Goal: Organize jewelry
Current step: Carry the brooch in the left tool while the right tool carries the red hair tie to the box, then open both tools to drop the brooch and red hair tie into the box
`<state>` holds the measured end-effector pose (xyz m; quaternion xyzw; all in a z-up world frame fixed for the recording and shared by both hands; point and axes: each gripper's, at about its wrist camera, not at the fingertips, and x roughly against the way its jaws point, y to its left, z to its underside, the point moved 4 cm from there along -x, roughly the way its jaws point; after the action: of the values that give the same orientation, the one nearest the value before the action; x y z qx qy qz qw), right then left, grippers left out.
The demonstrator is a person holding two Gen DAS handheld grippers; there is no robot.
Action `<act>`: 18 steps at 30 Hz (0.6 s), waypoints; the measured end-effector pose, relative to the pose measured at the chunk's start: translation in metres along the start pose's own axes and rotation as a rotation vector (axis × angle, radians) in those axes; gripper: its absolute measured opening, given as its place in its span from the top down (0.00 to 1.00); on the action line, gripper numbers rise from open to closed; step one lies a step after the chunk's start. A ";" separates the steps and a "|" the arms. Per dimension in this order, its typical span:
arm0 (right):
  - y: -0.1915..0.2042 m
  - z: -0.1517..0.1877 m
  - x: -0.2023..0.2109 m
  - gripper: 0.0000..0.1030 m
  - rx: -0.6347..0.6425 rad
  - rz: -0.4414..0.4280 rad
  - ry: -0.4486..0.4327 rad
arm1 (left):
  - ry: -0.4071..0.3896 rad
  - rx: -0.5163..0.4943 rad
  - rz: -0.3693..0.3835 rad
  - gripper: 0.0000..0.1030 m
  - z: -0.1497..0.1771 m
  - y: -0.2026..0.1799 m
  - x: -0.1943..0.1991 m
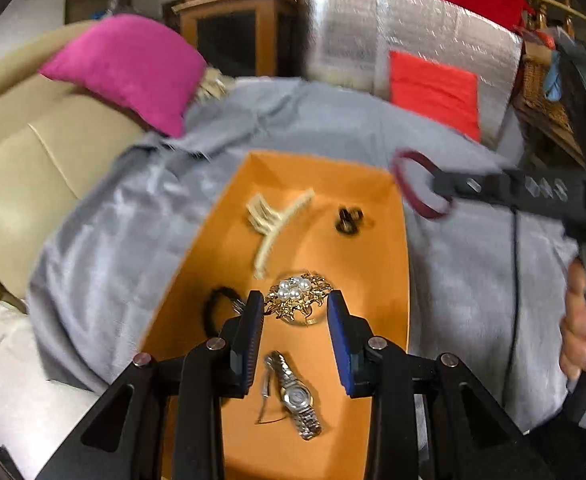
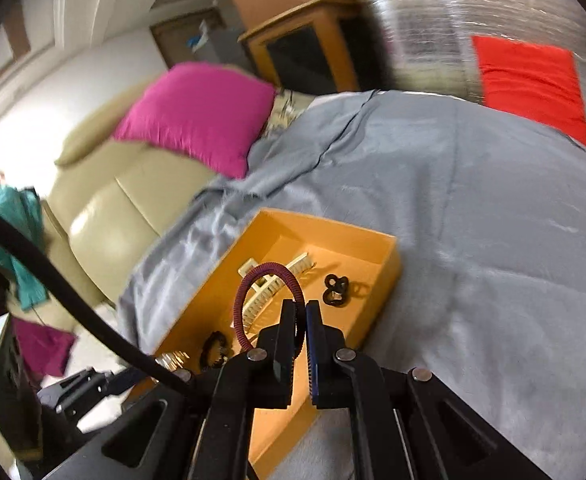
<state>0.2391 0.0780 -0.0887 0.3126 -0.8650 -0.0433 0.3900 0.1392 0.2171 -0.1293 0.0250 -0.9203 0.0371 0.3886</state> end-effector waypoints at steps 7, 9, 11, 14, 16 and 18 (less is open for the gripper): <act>0.004 -0.006 -0.058 0.94 0.064 0.042 0.123 | 0.109 0.017 0.076 0.67 0.011 -0.006 -0.040; 0.003 -0.007 -0.075 0.94 0.069 0.047 0.161 | 0.137 0.013 0.075 0.67 0.012 -0.005 -0.051; 0.002 -0.006 -0.092 0.94 0.081 0.059 0.203 | 0.162 0.012 0.069 0.67 0.014 -0.003 -0.058; 0.002 -0.003 -0.111 0.94 0.092 0.072 0.245 | 0.202 0.015 0.070 0.67 0.016 0.000 -0.069; 0.001 -0.002 -0.119 0.94 0.098 0.079 0.264 | 0.226 0.017 0.085 0.67 0.018 0.002 -0.076; 0.001 -0.001 -0.127 0.94 0.103 0.081 0.281 | 0.229 0.020 0.101 0.67 0.018 0.004 -0.079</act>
<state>0.3029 0.1519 -0.1701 0.2999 -0.8150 0.0612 0.4921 0.1810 0.2204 -0.1981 -0.0219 -0.8696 0.0687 0.4884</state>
